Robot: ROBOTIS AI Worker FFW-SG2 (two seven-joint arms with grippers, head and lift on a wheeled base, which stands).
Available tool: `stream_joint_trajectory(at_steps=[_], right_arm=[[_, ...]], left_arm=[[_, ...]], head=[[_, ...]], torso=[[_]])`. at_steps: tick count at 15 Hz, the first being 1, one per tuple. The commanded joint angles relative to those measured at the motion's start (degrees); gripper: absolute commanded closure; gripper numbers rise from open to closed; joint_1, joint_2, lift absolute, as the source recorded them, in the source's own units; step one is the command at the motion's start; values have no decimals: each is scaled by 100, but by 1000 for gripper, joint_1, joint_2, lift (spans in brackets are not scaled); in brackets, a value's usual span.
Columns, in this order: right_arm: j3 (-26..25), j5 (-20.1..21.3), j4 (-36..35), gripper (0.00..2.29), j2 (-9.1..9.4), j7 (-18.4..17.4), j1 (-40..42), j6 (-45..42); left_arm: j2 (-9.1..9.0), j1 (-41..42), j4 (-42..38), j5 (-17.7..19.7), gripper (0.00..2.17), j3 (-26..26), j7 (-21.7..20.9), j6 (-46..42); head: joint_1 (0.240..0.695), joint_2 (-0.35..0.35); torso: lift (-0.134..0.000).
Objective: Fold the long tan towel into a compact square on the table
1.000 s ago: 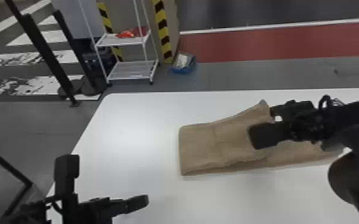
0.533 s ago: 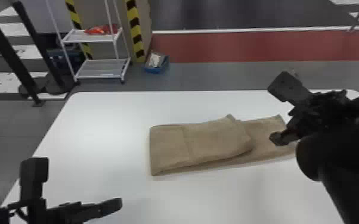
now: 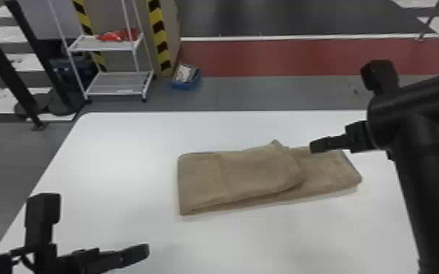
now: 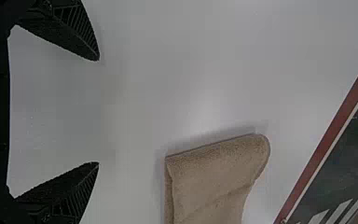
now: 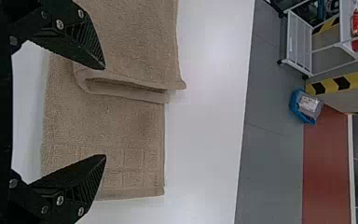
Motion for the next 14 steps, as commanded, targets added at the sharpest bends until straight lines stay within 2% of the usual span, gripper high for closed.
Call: stream_joint_trajectory(at_steps=[1,5,7,9,11,14], right_arm=[[-254,-306,669,255,180,-66,-300,33],[-421,-640,1109,346,246,-233,-291,33],[-359,-605,1188,350,246,-259,-274,33],[-359,-667,1232,468,246,-400,-238,33],[-377,-895,1249,468,246,-672,-212,33],[-377,-948,1302,468,246,-707,-212,33]], left_arm=[[-15,17,21,5,87,41,-6,77],[-15,26,39,14,87,59,-85,77],[-15,17,65,14,87,67,-94,77],[-15,35,100,23,87,111,-129,77],[-15,44,144,32,87,120,-129,35],[-15,61,144,32,87,129,-138,-17]], head=[[695,67],[695,87],[695,88],[695,91],[695,90],[695,91]], torso=[[-125],[-125],[-125],[-125],[-125],[-125]])
